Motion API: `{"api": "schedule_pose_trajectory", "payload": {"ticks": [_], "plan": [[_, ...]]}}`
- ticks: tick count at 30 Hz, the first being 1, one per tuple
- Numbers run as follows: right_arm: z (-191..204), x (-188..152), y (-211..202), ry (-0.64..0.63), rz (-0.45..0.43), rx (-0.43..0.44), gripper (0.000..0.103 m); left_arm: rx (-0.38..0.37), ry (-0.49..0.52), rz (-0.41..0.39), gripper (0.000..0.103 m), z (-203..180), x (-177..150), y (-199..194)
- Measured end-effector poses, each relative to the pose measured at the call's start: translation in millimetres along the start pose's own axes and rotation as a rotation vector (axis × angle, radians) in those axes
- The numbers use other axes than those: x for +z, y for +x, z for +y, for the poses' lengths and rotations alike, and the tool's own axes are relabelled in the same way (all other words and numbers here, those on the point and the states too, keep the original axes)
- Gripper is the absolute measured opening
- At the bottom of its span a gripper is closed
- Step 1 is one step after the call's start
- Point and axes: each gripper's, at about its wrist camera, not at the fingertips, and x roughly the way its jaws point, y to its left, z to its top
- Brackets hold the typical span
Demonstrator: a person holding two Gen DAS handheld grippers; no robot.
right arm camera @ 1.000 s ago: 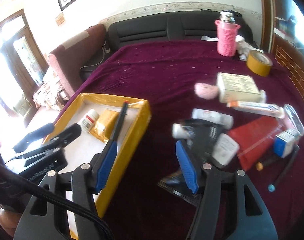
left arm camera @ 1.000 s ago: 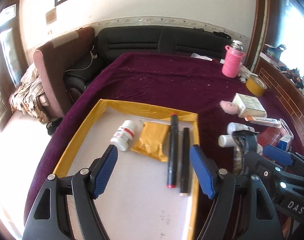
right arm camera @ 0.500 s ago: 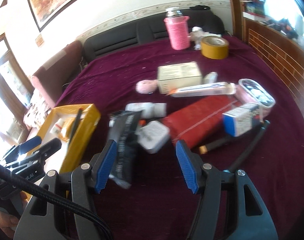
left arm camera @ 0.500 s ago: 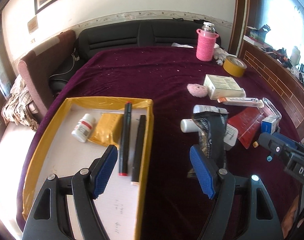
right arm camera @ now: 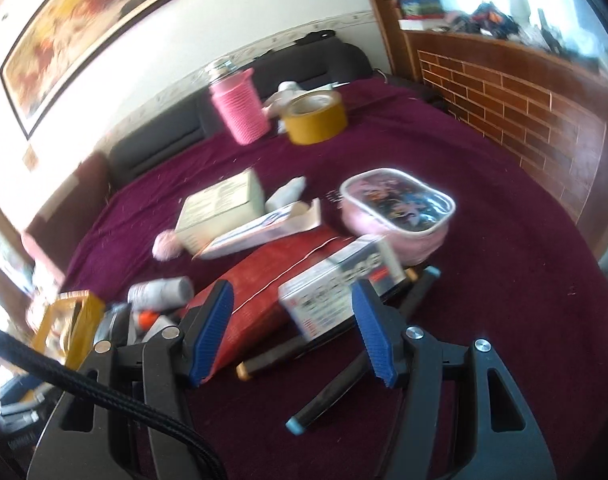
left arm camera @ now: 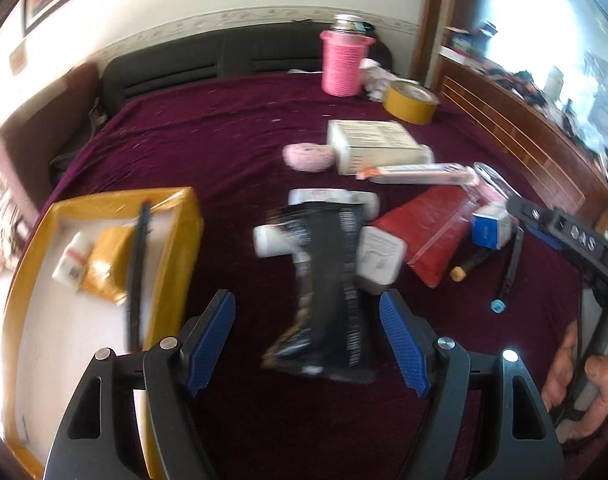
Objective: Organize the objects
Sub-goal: 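Grasp the black wrapped bar with left gripper while right grasps the white charger plug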
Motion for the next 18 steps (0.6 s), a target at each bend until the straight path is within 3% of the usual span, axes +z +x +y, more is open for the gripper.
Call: {"api": "schedule_pose_trajectory", "payload": {"ticks": [3,8,11,12,15,18], "plan": [[-15.8,-1.7,1.8,0.043,-0.026,0.015,0.065,0.08,0.03,-0.018,0.069,-10.9,5.2,8.0],[-28.5,0.5,9.6,0.083,0.01,0.041,0.066,0.106,-0.028,0.085,0.069,-3.6,4.8,47.1],[-26.3,-0.5,8.4,0.072,0.011,0.045,0.066,0.05,-0.034,0.119,0.067,-2.5,-4.7,60.7],[-25.7,-1.3,8.2,0.065,0.014,0.048,0.066,0.024,-0.027,0.125,0.05,-2.3,-8.1,61.7],[-21.9,-3.5,7.2,0.045,0.016,0.049,0.066,-0.004,-0.022,0.107,0.035,0.4,-18.7,49.9],[-19.1,-4.6,7.9,0.028,0.014,0.042,0.066,-0.082,-0.06,0.11,0.035,7.9,-29.7,30.2]]}}
